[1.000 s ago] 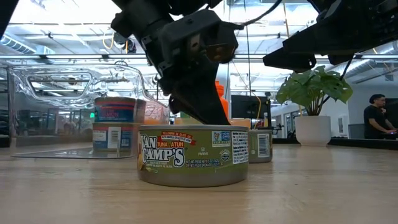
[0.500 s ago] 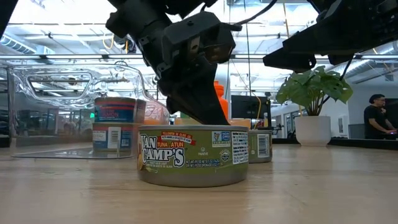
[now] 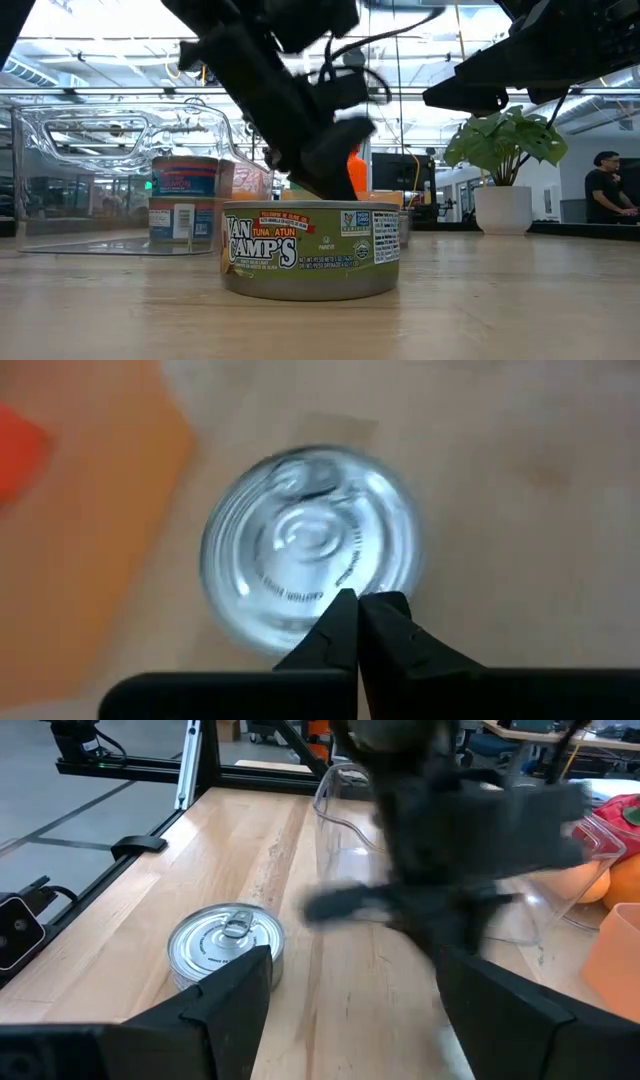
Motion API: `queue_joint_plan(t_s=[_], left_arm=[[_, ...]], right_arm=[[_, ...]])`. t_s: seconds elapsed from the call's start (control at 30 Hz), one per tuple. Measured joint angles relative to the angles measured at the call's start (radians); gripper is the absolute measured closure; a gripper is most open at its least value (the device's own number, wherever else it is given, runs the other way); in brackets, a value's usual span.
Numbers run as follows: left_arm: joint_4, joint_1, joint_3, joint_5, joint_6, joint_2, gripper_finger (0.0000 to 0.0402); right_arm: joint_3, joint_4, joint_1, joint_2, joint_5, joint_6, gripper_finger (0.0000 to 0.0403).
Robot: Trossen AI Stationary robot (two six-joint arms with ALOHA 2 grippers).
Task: Pick & Place Food Item
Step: Put the top green tuna can into the bottom transparent bin
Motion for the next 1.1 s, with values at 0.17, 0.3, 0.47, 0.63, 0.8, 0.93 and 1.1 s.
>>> queue_joint_plan(t_s=[0.17, 0.3, 0.47, 0.63, 0.8, 0.93, 1.1], left_arm=[[-0.006, 0.001, -0.002, 0.004, 0.108, 0.001, 0.0401], [0.015, -0.024, -0.008, 0.066, 0.18, 0.01, 0.0396], [0.03, -0.035, -0.007, 0.08, 0.214, 0.009, 0.038], [0.037, -0.034, -0.005, 0.056, 0.201, 0.018, 0.0388], [0.088, -0.034, -0.005, 0.022, 0.189, 0.017, 0.0392], [0.103, -0.038, -0.007, 0.001, 0.18, 0.002, 0.0341], [0.118, -0.038, -0.007, 0.014, 0.144, -0.028, 0.0247]], right_arm=[[0.0, 0.0, 0.0, 0.0, 0.0, 0.0, 0.0138], [0.0, 0.0, 0.0, 0.0, 0.0, 0.0, 0.0138], [0.0, 0.0, 0.0, 0.0, 0.0, 0.0, 0.0138], [0.0, 0.0, 0.0, 0.0, 0.0, 0.0, 0.0138], [0.0, 0.0, 0.0, 0.0, 0.0, 0.0, 0.0138], [0.0, 0.0, 0.0, 0.0, 0.0, 0.0, 0.0138], [0.0, 0.0, 0.0, 0.0, 0.0, 0.0, 0.0138]])
